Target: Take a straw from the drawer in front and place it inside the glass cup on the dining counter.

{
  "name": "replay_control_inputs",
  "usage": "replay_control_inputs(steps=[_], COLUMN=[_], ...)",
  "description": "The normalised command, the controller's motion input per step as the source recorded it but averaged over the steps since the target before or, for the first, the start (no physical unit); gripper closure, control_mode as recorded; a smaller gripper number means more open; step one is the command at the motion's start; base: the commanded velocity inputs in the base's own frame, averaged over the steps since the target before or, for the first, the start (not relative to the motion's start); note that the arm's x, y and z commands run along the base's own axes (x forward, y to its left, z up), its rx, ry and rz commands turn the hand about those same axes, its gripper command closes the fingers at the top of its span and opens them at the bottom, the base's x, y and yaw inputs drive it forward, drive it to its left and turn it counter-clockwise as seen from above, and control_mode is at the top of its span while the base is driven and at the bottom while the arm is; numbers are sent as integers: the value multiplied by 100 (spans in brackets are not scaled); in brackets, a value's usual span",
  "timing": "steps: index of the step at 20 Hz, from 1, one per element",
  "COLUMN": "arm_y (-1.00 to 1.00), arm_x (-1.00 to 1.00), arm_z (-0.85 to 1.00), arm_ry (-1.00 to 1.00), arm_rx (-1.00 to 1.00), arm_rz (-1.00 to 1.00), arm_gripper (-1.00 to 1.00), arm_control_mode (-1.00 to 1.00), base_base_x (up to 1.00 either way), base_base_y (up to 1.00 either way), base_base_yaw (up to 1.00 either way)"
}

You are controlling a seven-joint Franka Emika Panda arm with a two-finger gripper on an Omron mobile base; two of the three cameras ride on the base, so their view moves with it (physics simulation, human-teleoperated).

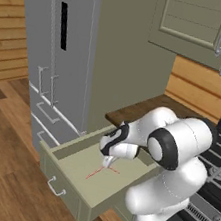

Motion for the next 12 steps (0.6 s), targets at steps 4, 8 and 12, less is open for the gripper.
replay_control_inputs(steps=[4, 8, 12], arm_y=[-11, -2, 0], arm_x=[5, 9, 9], arm_z=[-40, -40, -39], arm_ry=[0, -1, -6], arm_rx=[-10, -4, 0], arm_rz=[9, 9, 9], arm_gripper=[-100, -100, -100], arm_control_mode=[-100, -100, -100], base_base_x=[0, 0, 0], base_base_y=[0, 0, 0], base_base_yaw=[0, 0, 0])
